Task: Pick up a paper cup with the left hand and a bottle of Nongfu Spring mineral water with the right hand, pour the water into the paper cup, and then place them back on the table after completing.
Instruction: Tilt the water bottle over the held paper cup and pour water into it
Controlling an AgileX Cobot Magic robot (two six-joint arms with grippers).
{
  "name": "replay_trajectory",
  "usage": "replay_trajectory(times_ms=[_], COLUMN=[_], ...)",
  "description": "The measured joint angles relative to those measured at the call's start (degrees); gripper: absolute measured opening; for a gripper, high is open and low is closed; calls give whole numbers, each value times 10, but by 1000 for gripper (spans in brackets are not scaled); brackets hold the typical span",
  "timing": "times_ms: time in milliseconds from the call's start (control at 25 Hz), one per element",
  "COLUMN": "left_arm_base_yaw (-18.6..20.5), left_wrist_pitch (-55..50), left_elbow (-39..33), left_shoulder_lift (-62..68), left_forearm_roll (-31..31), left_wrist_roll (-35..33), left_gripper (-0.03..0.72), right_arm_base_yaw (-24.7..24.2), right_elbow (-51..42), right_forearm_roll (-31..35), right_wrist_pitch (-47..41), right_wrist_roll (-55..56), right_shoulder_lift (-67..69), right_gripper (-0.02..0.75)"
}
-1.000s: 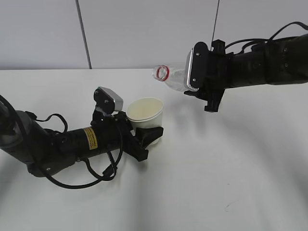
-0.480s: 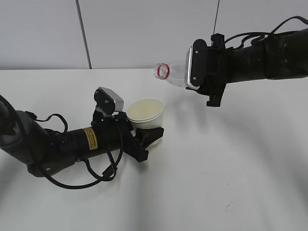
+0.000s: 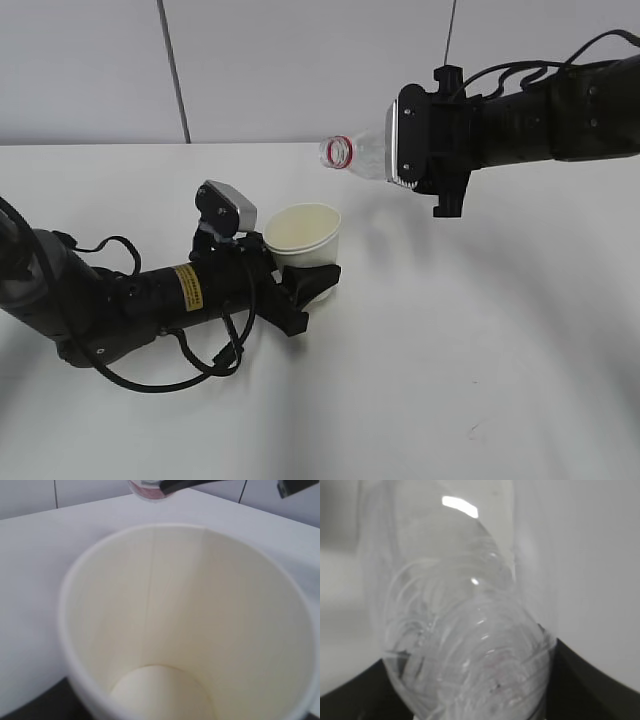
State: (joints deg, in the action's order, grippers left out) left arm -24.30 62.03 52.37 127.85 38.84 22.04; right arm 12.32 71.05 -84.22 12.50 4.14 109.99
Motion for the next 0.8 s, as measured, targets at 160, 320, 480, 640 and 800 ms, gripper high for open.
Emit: replay_trajectory(times_ms=[160,320,480,640,800], left_arm_base_yaw=[0,0,0,0,0], left_wrist_pitch=[0,0,0,0,0], left_elbow=[0,0,0,0,0], left_shoulder_lift=[0,0,0,0,0], left_forearm_roll=[1,1,1,1,1], left_wrist_roll=[0,0,0,0,0], left_gripper=[382,382,382,382,382], right_arm_base_yaw=[0,0,1,15,32], right_elbow=[10,11,13,14,14], right_forearm_roll=[-5,-8,-21,-34,-37], right_wrist_pitch=[-4,-5,-5,-22,-32], right_wrist_roll=[-2,-2,-3,-3,-8], right_shoulder_lift=[0,0,0,0,0], right_gripper=[473,473,473,473,473])
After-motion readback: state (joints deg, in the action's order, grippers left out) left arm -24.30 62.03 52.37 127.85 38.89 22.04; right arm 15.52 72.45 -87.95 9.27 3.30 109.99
